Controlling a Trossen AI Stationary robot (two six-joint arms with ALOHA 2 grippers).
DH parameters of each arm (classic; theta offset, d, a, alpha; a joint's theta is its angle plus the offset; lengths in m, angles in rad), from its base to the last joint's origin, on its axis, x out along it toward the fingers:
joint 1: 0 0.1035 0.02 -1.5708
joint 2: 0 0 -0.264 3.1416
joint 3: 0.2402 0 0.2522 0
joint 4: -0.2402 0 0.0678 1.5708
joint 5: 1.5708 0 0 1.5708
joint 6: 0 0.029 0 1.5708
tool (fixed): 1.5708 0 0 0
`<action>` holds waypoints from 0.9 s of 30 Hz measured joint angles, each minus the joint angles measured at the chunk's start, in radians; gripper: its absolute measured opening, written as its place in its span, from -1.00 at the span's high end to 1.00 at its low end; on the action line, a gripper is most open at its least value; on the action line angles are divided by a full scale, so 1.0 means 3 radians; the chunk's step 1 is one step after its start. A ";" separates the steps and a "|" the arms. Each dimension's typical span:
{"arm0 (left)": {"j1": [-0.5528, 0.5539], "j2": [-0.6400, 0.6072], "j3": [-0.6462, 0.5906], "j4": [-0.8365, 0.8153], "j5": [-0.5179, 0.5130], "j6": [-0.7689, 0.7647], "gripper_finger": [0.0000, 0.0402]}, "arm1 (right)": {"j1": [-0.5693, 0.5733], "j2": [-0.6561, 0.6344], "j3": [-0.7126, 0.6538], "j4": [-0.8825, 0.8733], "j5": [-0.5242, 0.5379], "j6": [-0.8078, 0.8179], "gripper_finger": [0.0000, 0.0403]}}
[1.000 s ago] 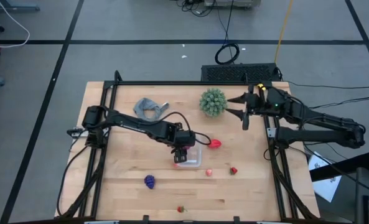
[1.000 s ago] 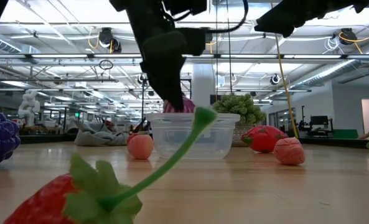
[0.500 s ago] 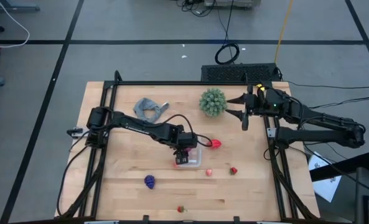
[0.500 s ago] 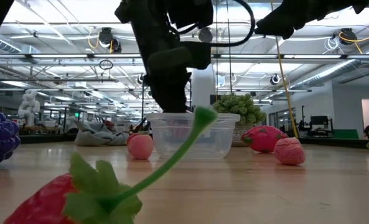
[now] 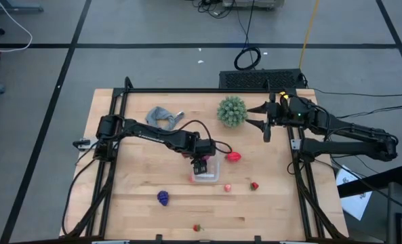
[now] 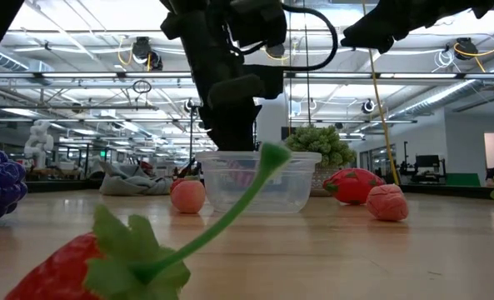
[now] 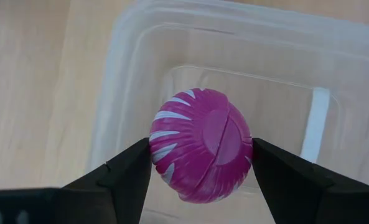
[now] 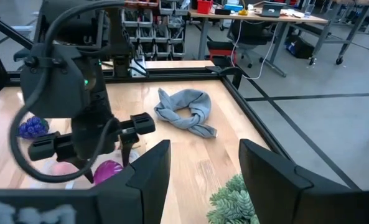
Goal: Pick and placing Produce into tupperware
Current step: Put the onion into the transparent bin, then put the top left strawberry into the transparent bin
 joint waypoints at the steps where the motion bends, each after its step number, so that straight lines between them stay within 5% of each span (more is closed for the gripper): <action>1: 0.0012 0.0000 0.0001 0.0001 0.0000 -0.0033 -0.30 | 0.0000 0.0000 0.0000 -0.0001 0.0000 0.0000 0.09; 27: 0.0064 -0.0051 -0.0002 -0.0014 -0.0060 0.0064 -0.54 | 0.0000 0.0001 0.0000 -0.0001 -0.0001 0.0001 0.09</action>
